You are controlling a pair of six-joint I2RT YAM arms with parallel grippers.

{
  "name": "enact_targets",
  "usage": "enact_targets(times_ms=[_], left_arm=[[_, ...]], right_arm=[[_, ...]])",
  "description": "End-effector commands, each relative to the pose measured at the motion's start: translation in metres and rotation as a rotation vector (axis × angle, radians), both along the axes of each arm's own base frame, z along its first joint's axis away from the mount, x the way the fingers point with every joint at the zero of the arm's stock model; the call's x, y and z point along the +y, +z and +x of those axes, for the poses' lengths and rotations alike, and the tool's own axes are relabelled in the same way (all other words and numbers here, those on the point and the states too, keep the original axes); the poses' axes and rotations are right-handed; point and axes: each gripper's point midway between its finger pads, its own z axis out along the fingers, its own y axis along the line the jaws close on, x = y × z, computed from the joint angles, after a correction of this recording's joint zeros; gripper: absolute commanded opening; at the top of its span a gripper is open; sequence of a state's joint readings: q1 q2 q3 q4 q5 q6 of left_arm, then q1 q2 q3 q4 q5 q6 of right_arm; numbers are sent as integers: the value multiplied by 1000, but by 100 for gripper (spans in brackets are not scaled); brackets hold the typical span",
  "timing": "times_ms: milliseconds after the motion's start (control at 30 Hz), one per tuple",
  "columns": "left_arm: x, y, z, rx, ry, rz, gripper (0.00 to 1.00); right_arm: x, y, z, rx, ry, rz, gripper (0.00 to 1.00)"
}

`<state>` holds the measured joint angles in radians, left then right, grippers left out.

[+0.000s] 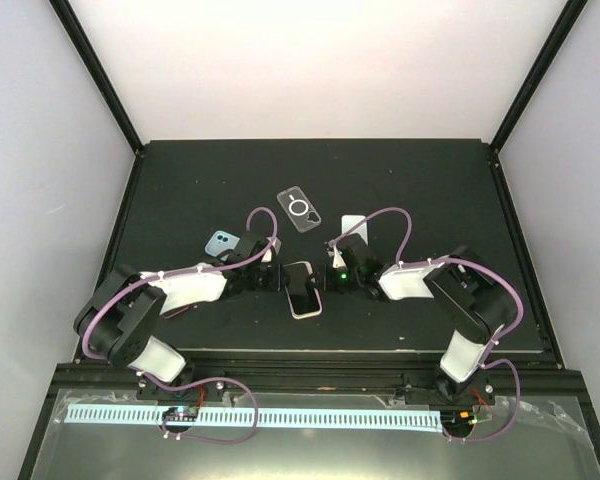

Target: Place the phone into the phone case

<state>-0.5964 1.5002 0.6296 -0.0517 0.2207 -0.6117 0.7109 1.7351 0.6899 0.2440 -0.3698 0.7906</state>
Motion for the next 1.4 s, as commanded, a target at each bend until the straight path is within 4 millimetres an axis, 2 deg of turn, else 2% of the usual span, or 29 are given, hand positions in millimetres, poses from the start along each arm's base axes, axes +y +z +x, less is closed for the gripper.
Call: enact_targets(times_ms=[0,100,200,333,467,600,700,800,933,1100,1233,1367], left_arm=[[-8,10,8,-35,-18,-38,19],[-19,19,7,-42,-48,-98,13],[-25,18,6,-29,-62,-121,9],[-30,10,5,-8,-77,-127,8],[-36,13,5,-23,-104,-157,9],[-29,9,5,-10,-83,-117,12],[-18,15,3,-22,-49,-87,19],[-9,25,-1,-38,-34,-70,29],[0,26,-10,-33,-29,-53,36],[-2,24,-17,-14,-39,-88,37],[-1,11,-18,12,-40,-66,34],[-3,1,-20,31,-46,-73,30]], right_arm=[[-3,-8,4,-3,-2,-25,32],[2,-7,4,-12,22,-16,32],[6,-5,6,-22,40,-3,32],[13,0,7,-35,65,23,32],[19,-1,8,-26,89,36,32],[17,-1,10,-16,74,36,32],[6,1,9,6,28,38,32],[-1,3,3,20,16,50,33],[-4,0,-9,48,44,53,37],[-5,-9,-18,89,58,53,41],[-4,-16,-22,124,52,68,43],[0,-15,-23,149,52,92,44]])
